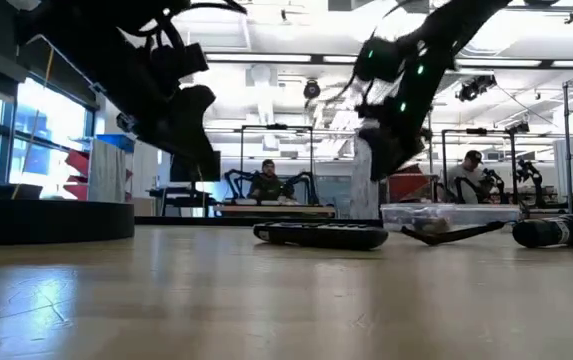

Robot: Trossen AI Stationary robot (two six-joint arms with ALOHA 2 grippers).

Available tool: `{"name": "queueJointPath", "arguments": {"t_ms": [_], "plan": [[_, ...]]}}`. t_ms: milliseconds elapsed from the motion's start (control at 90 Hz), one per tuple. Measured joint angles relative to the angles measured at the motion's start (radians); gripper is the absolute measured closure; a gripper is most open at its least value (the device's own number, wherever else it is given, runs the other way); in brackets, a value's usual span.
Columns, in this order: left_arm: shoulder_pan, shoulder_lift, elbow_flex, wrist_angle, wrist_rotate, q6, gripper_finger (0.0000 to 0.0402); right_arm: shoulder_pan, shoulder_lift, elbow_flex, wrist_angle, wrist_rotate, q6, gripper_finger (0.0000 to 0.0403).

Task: Insert battery
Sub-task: Return to Home Position

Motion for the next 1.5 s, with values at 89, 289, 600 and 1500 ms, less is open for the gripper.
{"name": "queueJointPath", "arguments": {"t_ms": [89,289,600,1500], "plan": [[-0.01,0.0,0.0,0.006,0.016,0.012,0.0212,-0.005,-0.101,-0.026,-0.006,-0.045,-0.017,0.0183],[-0.035,-0.02,0.0,0.102,0.024,0.125,0.0212,0.058,-0.342,-0.204,0.101,-0.198,-0.014,0.0183],[0.066,-0.086,0.001,0.297,0.331,0.465,0.0212,0.175,-0.641,-0.523,0.401,-0.404,-0.056,0.0183],[0.358,-0.389,-0.316,0.676,0.71,0.676,0.0212,0.208,-1.454,-0.993,0.524,-0.499,0.183,0.0218]]}}
